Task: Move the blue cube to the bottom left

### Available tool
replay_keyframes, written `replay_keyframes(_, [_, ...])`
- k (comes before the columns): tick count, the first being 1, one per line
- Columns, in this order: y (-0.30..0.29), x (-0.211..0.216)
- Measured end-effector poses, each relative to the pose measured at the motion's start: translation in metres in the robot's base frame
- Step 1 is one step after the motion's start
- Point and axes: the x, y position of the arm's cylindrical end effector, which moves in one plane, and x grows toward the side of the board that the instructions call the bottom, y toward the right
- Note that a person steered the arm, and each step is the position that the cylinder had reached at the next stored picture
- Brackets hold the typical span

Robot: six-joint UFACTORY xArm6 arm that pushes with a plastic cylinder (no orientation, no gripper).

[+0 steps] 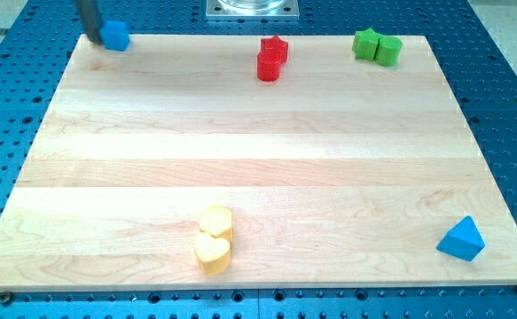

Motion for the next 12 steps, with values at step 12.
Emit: replay_keyframes(12, [-0.024,0.097])
